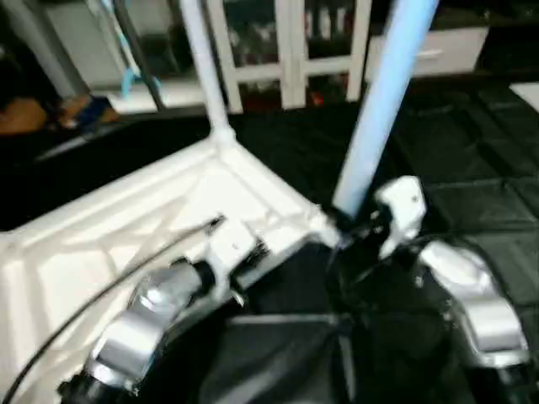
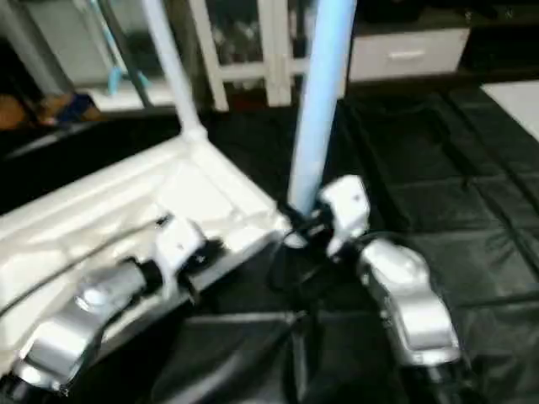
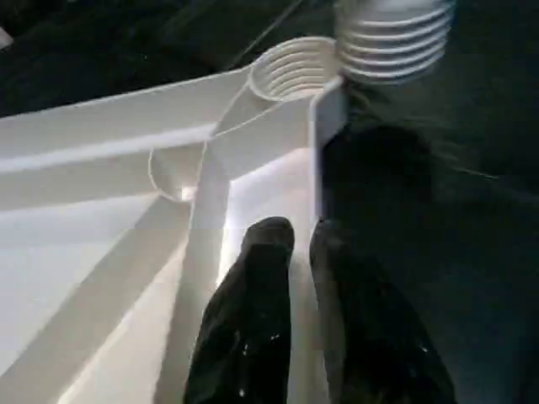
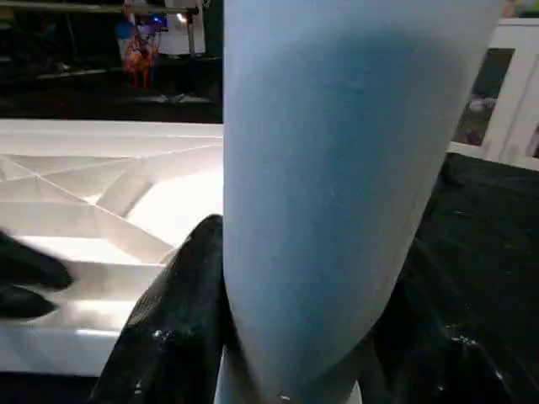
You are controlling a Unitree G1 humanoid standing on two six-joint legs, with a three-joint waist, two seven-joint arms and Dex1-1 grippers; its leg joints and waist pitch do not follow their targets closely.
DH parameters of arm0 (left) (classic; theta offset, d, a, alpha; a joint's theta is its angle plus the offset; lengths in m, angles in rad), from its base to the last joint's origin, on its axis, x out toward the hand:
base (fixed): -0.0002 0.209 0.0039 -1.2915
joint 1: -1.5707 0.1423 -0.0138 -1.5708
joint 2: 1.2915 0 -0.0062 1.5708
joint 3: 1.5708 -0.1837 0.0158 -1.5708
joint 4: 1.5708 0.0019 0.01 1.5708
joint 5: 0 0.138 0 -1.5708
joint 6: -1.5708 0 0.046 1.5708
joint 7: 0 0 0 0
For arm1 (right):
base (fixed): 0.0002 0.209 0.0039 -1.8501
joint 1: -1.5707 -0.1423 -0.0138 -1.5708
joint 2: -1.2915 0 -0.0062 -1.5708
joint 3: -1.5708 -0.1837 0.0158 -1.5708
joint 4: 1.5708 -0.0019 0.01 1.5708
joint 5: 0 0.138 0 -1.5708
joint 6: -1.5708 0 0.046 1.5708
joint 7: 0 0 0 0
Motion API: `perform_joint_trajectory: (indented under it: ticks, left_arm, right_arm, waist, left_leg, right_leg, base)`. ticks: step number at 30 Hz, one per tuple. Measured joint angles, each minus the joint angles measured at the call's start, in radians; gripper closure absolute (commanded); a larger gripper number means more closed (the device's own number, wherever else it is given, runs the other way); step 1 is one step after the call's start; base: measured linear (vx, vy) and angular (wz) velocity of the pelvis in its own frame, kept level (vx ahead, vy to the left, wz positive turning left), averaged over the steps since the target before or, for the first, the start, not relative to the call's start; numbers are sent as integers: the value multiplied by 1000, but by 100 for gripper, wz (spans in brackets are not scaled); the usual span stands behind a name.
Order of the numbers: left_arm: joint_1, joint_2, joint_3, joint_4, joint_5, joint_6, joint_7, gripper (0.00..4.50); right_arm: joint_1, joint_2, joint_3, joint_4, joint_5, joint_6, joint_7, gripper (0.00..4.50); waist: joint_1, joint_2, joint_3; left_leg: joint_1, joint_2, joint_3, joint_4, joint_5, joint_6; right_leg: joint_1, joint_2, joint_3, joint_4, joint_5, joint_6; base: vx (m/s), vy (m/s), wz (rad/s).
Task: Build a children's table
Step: Rotate table base
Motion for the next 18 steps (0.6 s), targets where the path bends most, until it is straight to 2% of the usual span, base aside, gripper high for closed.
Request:
perform_joint_trajectory:
  ticks: [3,7,11,14,16,18]
  left_arm:
    - [18,13,5,-3,3,-24,-6,382]
    - [25,33,-10,2,5,-114,-44,382]
    - [13,57,-50,42,16,-218,-111,382]
    - [-2,83,-100,84,29,-295,-179,382]
    - [-59,110,-145,151,52,-396,-253,382]
    - [-106,116,-152,209,65,-451,-289,382]
  right_arm:
    - [-4,22,11,0,0,1,0,263]
    - [-24,29,11,1,1,3,-7,263]
    - [-28,35,5,12,5,3,-18,263]
    - [-38,35,-10,27,11,3,-28,263]
    - [-41,34,-31,29,11,4,-32,263]
    - [-41,34,-36,27,12,4,-38,263]
  waist:
    - [8,-13,6]
    - [29,-26,11]
    - [49,-36,14]
    - [52,-37,14]
    - [54,-36,14]
    - [54,-34,14]
  left_leg:
    - [-4,7,16,3,0,-1]
    - [-4,16,40,0,0,0]
    - [-4,17,48,-4,0,0]
    - [-9,17,53,-12,0,0]
    - [-17,17,60,-15,0,0]
    - [-16,17,63,-18,0,0]
  right_leg:
    - [-3,-3,-2,-3,14,-18]
    - [-6,-8,0,-12,15,-19]
    - [-9,-12,1,-19,14,-18]
    - [-15,-12,1,-30,14,-18]
    - [-25,-13,3,-32,14,-19]
    - [-26,-13,3,-33,14,-18]
  base:
    - [-96,52,-3]
    - [-101,39,4]
    - [-71,36,-2]
    - [-63,36,-6]
    - [-70,31,-4]
    - [-82,20,-2]
